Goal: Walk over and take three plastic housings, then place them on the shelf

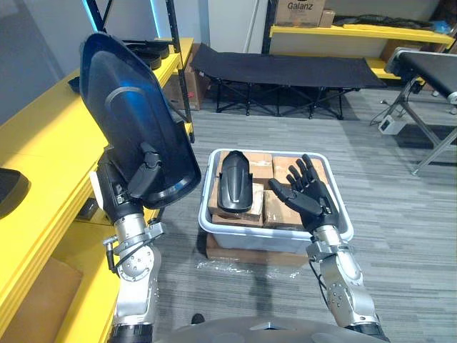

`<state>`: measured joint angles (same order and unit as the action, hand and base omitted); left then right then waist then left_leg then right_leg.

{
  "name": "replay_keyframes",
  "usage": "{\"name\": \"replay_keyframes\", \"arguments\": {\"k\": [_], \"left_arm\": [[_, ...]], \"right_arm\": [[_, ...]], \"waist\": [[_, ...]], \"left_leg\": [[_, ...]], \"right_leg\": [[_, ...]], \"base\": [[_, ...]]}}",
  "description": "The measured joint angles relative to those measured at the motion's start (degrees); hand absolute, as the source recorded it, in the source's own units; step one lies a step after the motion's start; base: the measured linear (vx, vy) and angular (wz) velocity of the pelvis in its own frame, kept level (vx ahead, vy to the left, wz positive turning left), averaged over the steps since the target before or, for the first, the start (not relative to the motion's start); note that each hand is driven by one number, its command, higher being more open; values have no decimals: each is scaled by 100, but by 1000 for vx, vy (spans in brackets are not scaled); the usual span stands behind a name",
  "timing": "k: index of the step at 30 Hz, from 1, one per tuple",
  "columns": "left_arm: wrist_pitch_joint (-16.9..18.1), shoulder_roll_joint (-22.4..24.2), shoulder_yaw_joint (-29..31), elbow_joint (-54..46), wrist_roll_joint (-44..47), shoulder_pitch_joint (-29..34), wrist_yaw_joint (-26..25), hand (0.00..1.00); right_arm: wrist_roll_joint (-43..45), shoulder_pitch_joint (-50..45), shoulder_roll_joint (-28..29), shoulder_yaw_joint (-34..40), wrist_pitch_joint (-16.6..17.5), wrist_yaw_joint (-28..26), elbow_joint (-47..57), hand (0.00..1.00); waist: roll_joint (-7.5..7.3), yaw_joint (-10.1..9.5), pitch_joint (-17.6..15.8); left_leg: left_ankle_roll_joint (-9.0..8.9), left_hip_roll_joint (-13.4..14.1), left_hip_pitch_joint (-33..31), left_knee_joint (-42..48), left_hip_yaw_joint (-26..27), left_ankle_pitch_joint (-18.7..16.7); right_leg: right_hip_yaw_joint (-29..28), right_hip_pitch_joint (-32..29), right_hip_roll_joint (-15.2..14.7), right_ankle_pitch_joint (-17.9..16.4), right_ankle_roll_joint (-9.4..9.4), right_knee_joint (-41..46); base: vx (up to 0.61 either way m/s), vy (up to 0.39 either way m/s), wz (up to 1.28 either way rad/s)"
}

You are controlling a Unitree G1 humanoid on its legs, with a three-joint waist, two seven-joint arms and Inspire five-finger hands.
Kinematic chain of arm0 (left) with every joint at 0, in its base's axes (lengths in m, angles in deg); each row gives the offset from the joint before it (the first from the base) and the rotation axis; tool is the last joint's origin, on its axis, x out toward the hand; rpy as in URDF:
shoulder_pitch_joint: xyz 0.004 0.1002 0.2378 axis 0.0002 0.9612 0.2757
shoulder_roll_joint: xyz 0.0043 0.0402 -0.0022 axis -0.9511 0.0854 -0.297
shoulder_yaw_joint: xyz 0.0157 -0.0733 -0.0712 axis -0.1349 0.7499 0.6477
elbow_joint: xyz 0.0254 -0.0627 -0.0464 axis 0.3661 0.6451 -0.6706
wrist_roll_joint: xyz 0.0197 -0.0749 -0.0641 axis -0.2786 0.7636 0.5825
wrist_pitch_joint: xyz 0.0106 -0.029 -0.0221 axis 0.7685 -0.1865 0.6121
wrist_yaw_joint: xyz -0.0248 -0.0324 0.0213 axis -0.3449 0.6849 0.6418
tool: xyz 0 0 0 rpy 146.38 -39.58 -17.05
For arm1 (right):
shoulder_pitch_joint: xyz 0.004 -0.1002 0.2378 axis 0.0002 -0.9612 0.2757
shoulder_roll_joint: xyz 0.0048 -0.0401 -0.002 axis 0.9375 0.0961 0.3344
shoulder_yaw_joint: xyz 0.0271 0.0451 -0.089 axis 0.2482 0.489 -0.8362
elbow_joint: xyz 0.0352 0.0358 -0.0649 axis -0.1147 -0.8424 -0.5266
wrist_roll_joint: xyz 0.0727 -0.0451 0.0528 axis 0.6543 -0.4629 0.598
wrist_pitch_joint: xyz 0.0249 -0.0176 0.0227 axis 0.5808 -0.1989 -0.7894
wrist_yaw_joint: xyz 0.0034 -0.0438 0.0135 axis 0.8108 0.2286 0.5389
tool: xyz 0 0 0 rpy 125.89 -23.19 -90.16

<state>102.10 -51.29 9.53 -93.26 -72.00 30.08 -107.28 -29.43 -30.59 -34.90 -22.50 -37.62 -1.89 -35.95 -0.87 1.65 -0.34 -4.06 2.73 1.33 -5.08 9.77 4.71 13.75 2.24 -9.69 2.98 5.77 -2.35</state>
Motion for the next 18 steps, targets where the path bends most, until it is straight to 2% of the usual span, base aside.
{"name": "replay_keyframes", "arguments": {"k": [6, 9, 14, 18], "left_arm": [[5, 20, 249, -404, 8, 339, 179, 0], [5, 70, 471, -431, 11, 437, 210, 0], [8, 344, 948, -933, 146, 774, 181, 0], [181, 508, 1266, -1130, 406, 972, 223, 0]], "right_arm": [[-190, -12, -2, 61, 255, 6, 0, 100], [-222, -2, 2, 13, 255, 91, 0, 100], [-239, 164, 205, -362, 255, 582, -14, 100], [-491, 490, 229, -539, 254, 764, -106, 100]], "waist": [[37, -29, -42], [23, -206, -62], [-30, -468, -146], [-37, -705, -156]], "left_leg": [[4, -9, -101, 0, -221, 17], [34, -27, -158, 0, -409, 53], [44, -77, -283, 4, -799, 128], [29, -148, -301, 0, -995, 131]], "right_leg": [[211, 52, 5, 4, 8, -76], [415, 114, -2, -24, 18, -80], [850, 224, -19, -61, 35, -74], [1080, 331, -74, -102, 64, -63]], "base": [[6, -3, 17], [16, -9, 34], [6, -4, 43], [-10, 11, 25]]}}
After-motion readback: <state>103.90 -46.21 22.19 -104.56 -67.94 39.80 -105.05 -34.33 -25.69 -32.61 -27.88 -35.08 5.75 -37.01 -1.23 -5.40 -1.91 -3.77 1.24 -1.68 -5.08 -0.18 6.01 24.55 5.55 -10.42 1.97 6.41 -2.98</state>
